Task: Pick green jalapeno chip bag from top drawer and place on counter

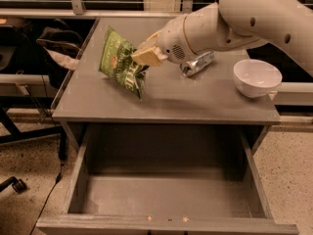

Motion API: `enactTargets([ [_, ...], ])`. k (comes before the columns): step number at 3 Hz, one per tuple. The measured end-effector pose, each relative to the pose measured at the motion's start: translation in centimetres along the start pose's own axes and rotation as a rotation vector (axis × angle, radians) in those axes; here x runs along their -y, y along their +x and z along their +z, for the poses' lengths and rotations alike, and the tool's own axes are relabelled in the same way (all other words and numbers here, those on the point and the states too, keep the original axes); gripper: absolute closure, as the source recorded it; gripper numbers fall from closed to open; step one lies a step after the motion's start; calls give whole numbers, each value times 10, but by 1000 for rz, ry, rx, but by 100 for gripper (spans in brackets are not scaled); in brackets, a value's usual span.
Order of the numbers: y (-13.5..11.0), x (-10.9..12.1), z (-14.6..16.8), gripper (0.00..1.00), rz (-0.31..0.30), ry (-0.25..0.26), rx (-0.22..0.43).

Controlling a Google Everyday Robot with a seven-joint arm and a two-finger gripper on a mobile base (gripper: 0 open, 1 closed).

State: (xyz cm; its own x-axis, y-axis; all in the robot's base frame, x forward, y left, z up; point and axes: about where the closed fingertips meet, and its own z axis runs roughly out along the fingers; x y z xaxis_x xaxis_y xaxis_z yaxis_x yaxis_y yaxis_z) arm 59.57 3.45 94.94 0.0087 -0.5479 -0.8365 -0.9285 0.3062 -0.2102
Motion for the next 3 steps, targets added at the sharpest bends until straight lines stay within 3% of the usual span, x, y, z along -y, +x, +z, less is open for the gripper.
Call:
enactTargets([
  [1, 0, 0, 0, 52, 0, 0, 0],
  [3, 0, 0, 0, 0, 0, 0, 0],
])
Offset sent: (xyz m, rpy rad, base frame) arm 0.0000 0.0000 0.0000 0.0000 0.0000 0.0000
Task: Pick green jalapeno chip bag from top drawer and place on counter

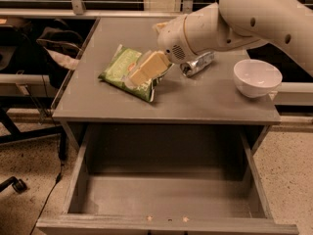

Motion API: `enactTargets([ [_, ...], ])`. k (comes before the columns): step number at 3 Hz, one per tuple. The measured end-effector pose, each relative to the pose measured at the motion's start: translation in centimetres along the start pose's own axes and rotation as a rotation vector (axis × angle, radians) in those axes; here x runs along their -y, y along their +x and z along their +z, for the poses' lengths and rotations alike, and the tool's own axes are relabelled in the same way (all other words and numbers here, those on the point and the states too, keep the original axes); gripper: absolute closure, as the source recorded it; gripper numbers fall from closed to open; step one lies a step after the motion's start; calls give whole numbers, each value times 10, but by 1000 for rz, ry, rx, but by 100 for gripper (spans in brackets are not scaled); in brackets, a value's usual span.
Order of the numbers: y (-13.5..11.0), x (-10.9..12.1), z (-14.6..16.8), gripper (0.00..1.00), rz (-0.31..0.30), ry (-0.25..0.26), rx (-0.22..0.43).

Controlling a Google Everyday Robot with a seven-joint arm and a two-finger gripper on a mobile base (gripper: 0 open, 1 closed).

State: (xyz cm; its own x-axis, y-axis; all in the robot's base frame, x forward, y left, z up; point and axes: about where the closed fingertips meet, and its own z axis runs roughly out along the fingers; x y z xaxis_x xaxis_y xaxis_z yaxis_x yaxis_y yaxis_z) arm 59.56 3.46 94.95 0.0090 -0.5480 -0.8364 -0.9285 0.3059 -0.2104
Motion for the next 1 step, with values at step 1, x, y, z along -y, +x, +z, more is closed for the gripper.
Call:
enactTargets([
  [1, 0, 0, 0, 0, 0, 0, 0],
])
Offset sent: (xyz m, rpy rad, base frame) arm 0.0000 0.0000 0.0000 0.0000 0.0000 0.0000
